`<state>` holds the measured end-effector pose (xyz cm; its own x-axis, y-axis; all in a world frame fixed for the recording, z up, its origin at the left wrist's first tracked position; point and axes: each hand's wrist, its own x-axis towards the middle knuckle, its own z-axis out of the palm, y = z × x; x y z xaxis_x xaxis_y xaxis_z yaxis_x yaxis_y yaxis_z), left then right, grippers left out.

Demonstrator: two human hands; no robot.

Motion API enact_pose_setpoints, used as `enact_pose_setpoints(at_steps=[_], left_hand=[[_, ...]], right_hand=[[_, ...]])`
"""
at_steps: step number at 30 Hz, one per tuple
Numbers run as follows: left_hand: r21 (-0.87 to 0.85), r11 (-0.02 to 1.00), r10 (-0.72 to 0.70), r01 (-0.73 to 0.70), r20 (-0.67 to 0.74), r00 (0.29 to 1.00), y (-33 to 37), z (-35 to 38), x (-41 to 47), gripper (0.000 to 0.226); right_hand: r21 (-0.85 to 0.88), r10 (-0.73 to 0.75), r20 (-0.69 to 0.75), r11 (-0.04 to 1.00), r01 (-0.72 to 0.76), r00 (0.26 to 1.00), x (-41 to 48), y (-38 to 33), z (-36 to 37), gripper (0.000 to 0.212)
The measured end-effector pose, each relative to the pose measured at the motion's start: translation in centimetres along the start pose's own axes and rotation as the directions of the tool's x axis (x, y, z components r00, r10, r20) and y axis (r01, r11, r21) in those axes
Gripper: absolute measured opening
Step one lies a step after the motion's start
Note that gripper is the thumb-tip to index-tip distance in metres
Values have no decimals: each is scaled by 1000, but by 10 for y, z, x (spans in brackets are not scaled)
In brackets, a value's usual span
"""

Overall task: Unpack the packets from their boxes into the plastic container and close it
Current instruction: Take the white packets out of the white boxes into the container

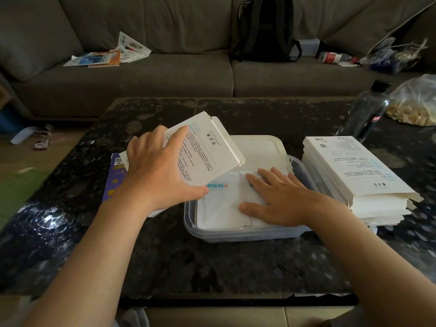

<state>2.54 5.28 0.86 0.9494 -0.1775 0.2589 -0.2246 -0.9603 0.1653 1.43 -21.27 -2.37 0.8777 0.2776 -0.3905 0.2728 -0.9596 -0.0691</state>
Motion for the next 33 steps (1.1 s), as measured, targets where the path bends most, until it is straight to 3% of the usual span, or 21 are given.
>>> enact_pose_setpoints(at_steps=[5, 33], left_hand=[[0, 1000, 1, -1, 12, 1000, 0, 0, -1, 126], [-22, 999, 27, -26, 54, 998, 3, 1, -2, 124]], right_hand=[[18, 10, 15, 1000, -10, 1000, 0, 3, 1, 103], [-19, 71, 109, 997, -69, 991, -3, 1, -7, 92]])
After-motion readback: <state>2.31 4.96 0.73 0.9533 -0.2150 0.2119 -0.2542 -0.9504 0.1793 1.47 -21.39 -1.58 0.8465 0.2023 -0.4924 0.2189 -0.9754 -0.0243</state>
